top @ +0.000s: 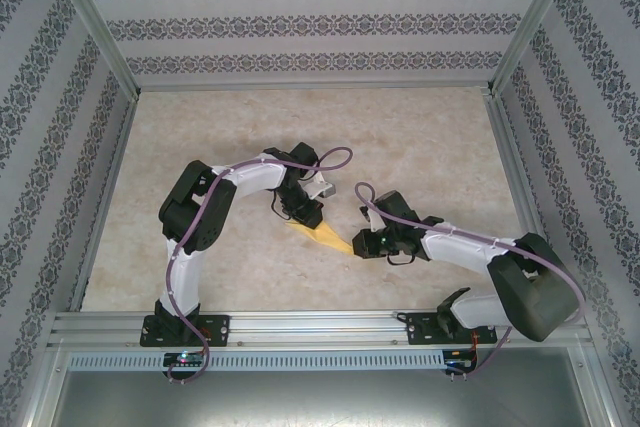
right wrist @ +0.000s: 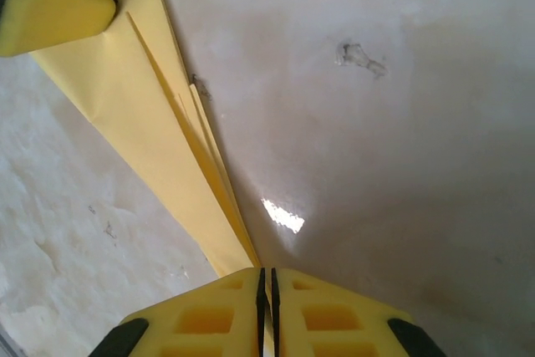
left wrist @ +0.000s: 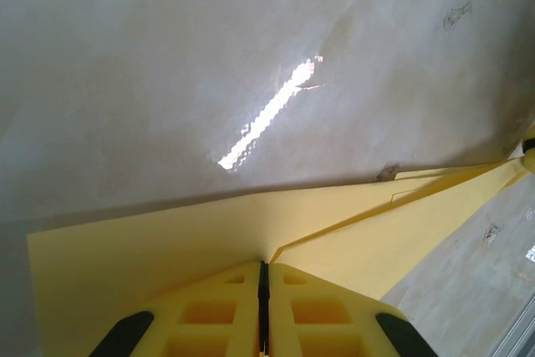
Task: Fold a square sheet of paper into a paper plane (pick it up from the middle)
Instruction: Fold the wing for the fifth time at the center of the table.
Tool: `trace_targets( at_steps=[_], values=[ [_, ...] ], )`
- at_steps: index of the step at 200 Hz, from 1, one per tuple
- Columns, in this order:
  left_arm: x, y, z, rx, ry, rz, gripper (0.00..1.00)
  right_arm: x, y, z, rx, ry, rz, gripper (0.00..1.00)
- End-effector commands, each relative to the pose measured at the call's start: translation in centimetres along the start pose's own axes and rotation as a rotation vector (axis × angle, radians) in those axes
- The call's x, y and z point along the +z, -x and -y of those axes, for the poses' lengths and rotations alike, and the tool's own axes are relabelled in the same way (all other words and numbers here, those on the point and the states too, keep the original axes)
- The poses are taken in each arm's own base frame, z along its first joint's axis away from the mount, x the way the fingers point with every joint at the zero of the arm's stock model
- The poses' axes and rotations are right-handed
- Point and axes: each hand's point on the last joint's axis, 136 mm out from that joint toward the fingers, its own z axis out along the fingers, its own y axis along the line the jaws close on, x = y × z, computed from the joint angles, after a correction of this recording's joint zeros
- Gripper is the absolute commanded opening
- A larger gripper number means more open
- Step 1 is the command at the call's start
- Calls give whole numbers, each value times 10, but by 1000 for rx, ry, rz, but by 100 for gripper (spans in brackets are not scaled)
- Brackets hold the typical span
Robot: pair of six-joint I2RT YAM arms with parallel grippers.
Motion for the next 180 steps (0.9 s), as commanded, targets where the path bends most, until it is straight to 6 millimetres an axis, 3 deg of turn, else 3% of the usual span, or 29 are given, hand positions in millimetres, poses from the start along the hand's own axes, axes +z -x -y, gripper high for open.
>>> trace_targets(
  at_steps=[1,110,180],
  values=[
    [4,-11,-14,-35,21,-54,12,-1,-21,13,47,-60,-42,14],
    [4,-7,-6,-34,-20,-45,13,1,-31,16,70,-74,-70,13],
    [3,-8,-5,-30,-18,-56,13,-31,-5,-6,30,-64,21,16]
  ],
)
